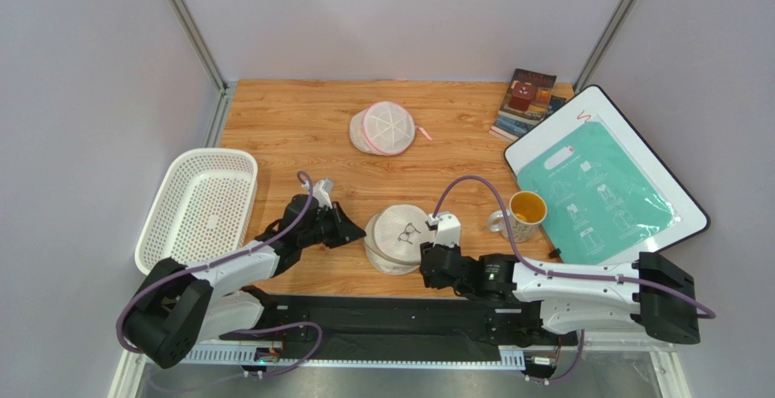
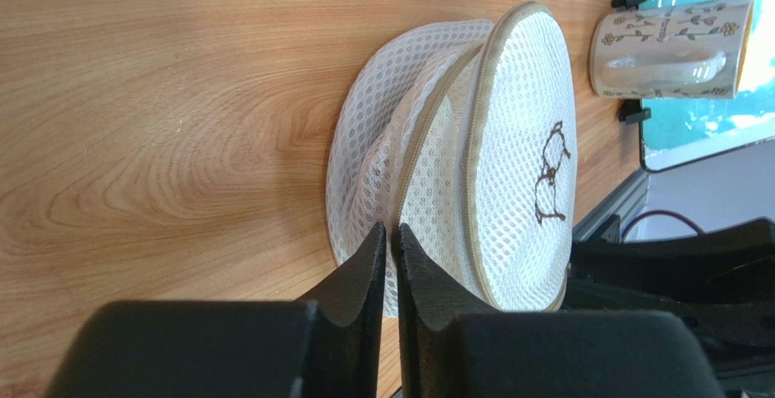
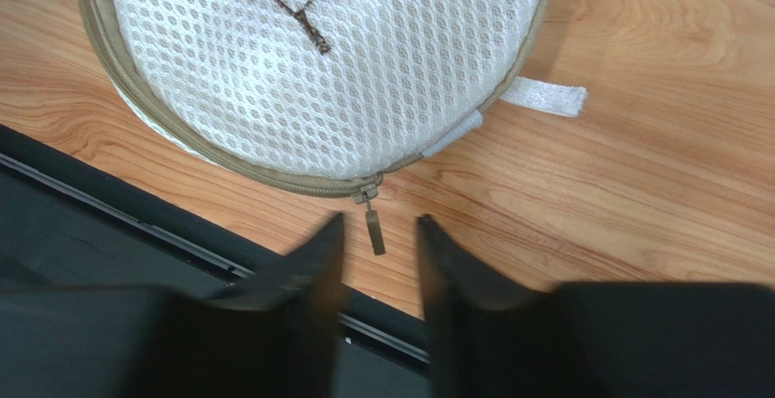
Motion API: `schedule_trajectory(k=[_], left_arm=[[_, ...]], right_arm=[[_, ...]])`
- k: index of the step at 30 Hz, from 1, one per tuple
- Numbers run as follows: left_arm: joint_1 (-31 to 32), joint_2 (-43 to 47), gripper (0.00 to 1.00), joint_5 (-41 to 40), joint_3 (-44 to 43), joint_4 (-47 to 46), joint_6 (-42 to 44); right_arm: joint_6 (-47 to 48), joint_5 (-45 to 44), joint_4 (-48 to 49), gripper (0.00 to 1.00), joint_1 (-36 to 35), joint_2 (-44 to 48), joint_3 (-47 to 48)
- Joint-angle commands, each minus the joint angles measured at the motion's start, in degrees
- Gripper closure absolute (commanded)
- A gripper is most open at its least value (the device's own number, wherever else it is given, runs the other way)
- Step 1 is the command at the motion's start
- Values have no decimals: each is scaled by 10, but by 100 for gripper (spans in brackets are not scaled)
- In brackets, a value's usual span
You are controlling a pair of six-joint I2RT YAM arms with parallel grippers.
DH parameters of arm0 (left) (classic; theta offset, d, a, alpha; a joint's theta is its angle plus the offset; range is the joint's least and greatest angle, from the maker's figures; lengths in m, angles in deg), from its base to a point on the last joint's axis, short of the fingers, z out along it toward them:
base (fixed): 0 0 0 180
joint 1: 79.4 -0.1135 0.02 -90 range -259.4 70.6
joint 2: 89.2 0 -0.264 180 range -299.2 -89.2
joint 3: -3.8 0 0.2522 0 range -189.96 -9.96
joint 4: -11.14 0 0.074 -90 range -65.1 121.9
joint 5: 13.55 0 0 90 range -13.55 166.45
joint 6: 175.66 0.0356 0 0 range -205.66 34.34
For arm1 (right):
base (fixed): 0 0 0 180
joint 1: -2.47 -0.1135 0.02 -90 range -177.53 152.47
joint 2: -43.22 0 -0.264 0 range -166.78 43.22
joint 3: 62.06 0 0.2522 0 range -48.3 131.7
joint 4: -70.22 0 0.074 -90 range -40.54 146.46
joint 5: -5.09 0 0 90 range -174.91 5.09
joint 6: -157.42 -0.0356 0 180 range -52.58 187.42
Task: Unzip the laundry bag and remove the bra
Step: Unzip the laundry bag at the center of the board.
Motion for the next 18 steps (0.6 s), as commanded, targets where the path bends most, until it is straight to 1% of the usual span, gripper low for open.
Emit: schedule_trajectory(k=[1,2,3,5,6,7,9,11,13,14,17,18], left_arm=[[-2,-13,90,28,-3,-56,-1],[-2,-12,97,28,-2,-57,-1],[-2,-11,100,28,-1,-57,-2],[-2,-4,100,24,4,-57,-5],[-2,0,100,24,6,-57,-6],[-2,3,100,24,8,-56,-6],[-2,15,100,23,10,-52,-6],[-2,25,100,17,13,-44,-4],[-2,32,100,13,13,-35,-3],[-2,35,100,10,14,-34,-2],[-2,41,100,11,19,-32,-3],[-2,43,100,12,21,-31,-3]], right_arm=[[6,2,-27,46,2,18,21],[6,4,-35,35,2,22,27],[6,4,-54,31,2,27,41],[8,3,-79,26,1,42,63],[14,3,-103,25,1,47,74],[17,1,-113,24,-2,57,101],[30,-11,-129,24,-13,67,124],[45,-11,-120,23,-13,77,148],[72,-9,-83,22,-13,72,157],[79,-13,-59,21,-13,57,170],[100,-22,-45,21,-7,9,215],[106,-24,-41,22,-4,-30,228]])
